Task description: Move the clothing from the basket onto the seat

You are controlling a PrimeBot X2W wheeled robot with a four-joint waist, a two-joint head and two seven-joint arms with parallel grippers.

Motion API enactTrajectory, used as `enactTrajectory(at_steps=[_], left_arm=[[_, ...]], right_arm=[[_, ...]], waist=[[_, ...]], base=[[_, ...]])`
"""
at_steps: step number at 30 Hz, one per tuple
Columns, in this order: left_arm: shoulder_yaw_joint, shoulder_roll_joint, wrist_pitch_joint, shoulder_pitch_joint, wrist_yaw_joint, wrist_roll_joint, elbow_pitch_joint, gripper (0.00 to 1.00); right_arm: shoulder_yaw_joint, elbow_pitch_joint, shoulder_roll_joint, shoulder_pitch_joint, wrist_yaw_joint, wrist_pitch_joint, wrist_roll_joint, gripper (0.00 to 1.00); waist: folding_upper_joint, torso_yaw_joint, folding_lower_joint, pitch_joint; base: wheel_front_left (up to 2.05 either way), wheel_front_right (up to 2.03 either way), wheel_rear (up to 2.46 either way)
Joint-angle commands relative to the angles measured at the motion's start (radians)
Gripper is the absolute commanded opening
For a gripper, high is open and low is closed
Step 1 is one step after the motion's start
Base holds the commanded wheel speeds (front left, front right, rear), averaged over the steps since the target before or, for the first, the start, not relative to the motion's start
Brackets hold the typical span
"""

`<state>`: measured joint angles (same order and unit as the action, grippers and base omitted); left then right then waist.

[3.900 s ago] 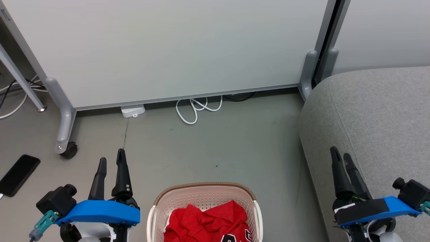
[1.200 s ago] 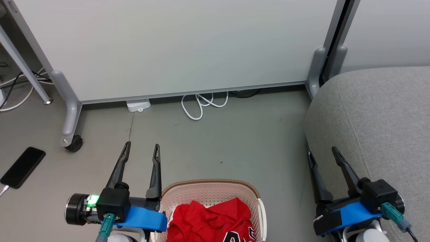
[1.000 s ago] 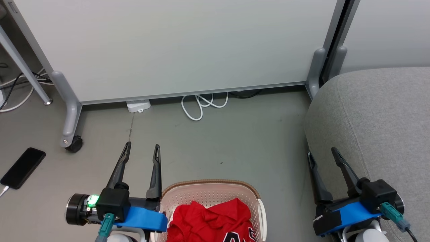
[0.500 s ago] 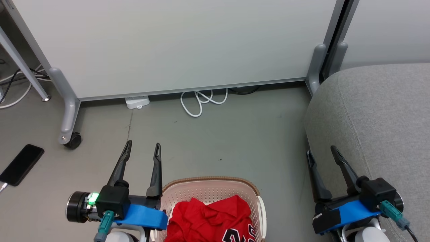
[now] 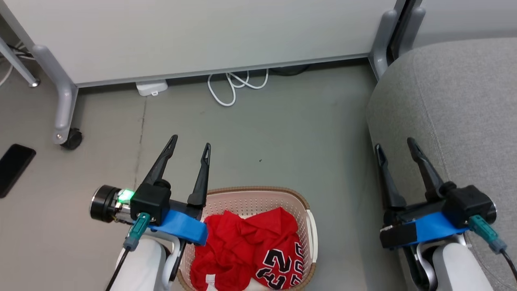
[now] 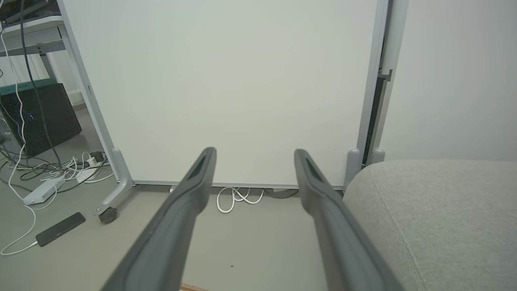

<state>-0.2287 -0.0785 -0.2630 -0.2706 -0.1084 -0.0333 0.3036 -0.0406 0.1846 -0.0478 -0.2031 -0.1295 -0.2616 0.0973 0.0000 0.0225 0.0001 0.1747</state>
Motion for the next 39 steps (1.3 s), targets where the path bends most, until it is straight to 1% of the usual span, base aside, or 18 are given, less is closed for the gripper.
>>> enactTrajectory(at_steps=[1,5,10,19,28,34,37,39], left_arm=[[-0.004,-0.006,-0.003,-0.024,-0.006,0.007,0.006,1.0],[-0.052,-0.025,-0.003,-0.095,-0.016,0.013,0.063,1.0],[-0.138,-0.048,-0.003,-0.184,-0.023,0.016,0.154,1.0],[-0.364,-0.097,-0.003,-0.343,-0.022,-0.022,0.328,1.0],[-0.578,-0.132,-0.003,-0.482,-0.022,-0.062,0.515,1.0],[-0.716,-0.137,-0.003,-0.564,-0.022,-0.101,0.628,1.0],[-0.797,-0.131,-0.003,-0.592,-0.022,-0.136,0.692,1.0],[-0.848,-0.124,-0.003,-0.604,-0.022,-0.18,0.733,1.0]], right_arm=[[0.003,-0.005,-0.005,-0.019,-0.002,-0.005,-0.005,1.0],[0.015,-0.028,-0.004,-0.065,-0.002,-0.005,-0.022,1.0],[0.021,-0.059,-0.004,-0.123,-0.002,-0.005,-0.032,1.0],[0.007,-0.109,-0.004,-0.211,-0.002,-0.005,-0.037,1.0],[-0.004,-0.151,-0.004,-0.267,-0.002,-0.005,-0.036,1.0],[-0.002,-0.17,-0.004,-0.287,-0.002,-0.005,-0.041,1.0],[-0.002,-0.182,-0.004,-0.296,-0.002,-0.005,-0.042,1.0],[-0.005,-0.189,-0.004,-0.303,-0.002,-0.005,-0.041,1.0]], waist=[[0.0,-0.013,-0.0001,0.039],[0.0,-0.03,-0.0001,0.109],[0.0,-0.051,-0.0001,0.205],[0.0,-0.087,-0.0001,0.364],[0.0,-0.131,-0.0001,0.486],[0.0,-0.154,-0.0001,0.56],[0.0,-0.166,-0.0001,0.596],[0.0,-0.174,-0.0001,0.617]], base=[[0.0,0.0,0.0],[0.0,0.0,0.0],[0.0,0.0,0.0],[0.0,0.0,0.0],[0.0,0.0,0.0],[0.0,0.0,0.0],[0.0,0.0,0.0],[0.0,0.0,0.0]])
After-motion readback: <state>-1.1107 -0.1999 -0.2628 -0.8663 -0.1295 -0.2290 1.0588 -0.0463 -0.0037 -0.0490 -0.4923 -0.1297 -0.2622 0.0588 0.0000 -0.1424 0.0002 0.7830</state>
